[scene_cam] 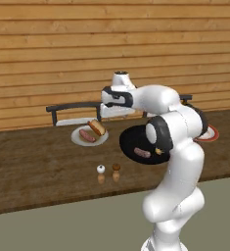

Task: Place one bun and one sausage from the bowl on each plate.

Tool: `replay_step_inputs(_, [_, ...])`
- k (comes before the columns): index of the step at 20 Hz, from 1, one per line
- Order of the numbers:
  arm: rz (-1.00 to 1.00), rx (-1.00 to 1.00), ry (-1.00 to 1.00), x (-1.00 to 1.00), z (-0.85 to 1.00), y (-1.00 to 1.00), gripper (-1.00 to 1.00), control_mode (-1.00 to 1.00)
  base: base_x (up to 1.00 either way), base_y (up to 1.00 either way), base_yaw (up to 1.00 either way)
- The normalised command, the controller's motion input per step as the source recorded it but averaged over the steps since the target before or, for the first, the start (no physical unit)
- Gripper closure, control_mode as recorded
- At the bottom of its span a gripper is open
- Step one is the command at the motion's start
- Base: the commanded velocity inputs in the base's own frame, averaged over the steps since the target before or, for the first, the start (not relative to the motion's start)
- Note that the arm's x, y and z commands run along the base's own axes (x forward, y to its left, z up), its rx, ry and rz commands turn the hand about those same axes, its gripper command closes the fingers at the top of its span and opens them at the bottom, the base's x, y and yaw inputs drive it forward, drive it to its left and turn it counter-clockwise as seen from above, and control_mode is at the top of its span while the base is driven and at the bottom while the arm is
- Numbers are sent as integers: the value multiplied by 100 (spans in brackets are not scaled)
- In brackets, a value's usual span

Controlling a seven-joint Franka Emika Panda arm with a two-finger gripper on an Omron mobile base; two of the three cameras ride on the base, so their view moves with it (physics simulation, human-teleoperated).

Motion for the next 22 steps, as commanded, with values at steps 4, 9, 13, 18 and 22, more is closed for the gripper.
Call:
replay_step_inputs(4, [-4, 0, 0, -100, 58, -62, -100, -100, 0, 0, 0])
replay_step_inputs(9, [8, 0, 6, -100, 4, -49, -100, -100, 0, 0, 0])
replay_step_inputs(13, [10, 1, 14, -92, -19, -38, -100, -100, 0, 0, 0])
replay_step_inputs(18, [1, -4, 9, -44, -41, -6, -100, -100, 0, 0, 0])
replay_step_inputs(22, [0, 1, 10, 34, -21, -29, -100, -100, 0, 0, 0])
